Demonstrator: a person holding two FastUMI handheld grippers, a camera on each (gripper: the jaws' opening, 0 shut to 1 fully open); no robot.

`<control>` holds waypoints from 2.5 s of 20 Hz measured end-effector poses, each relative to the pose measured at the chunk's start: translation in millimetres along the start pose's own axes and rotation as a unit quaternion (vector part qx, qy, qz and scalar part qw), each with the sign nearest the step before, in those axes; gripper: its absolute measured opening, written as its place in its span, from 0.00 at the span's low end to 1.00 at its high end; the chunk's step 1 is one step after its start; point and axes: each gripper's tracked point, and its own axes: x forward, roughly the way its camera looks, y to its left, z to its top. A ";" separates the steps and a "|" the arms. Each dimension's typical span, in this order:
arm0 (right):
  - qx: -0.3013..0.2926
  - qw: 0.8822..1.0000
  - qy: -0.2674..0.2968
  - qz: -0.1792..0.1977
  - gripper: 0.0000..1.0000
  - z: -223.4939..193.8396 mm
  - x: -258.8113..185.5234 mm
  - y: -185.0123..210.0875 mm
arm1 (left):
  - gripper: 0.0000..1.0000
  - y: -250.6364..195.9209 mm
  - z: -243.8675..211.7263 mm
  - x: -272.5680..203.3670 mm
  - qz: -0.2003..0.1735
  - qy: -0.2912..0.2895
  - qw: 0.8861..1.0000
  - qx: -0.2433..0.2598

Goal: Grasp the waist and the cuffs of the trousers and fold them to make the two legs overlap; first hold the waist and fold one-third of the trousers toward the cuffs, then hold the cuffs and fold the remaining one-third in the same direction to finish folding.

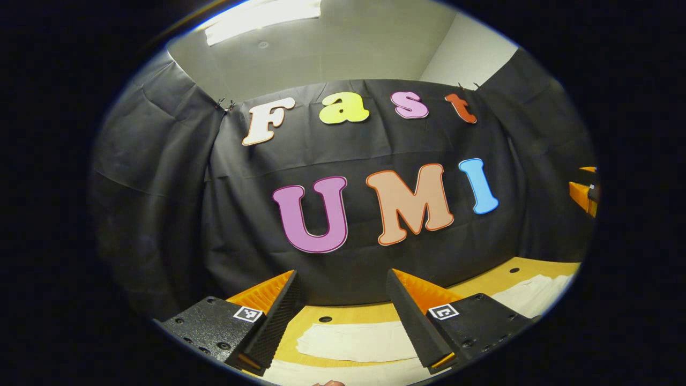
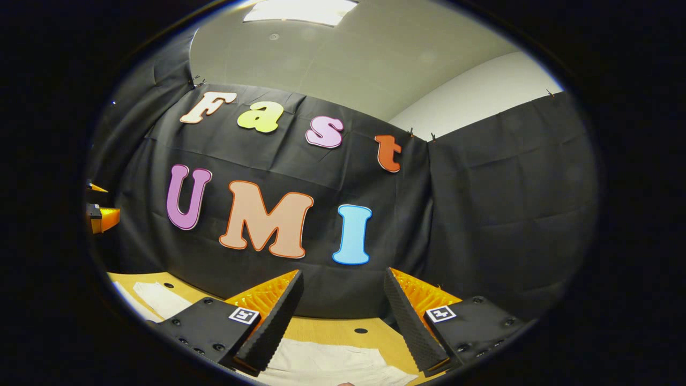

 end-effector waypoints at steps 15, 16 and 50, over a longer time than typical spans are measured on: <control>-0.087 0.992 0.050 0.075 0.97 -60.4 -0.8 10.1 | 0.96 42.8 -45.3 -15.2 0.019 0.040 0.996 0.074; -0.099 0.990 0.056 0.081 0.97 -67.1 -4.3 9.7 | 0.96 44.9 -51.2 -18.2 0.017 0.044 0.995 0.087; -0.449 0.783 0.218 0.372 0.99 -311.4 -177.9 1.9 | 0.97 44.0 -301.8 -213.3 -0.320 0.272 0.777 0.468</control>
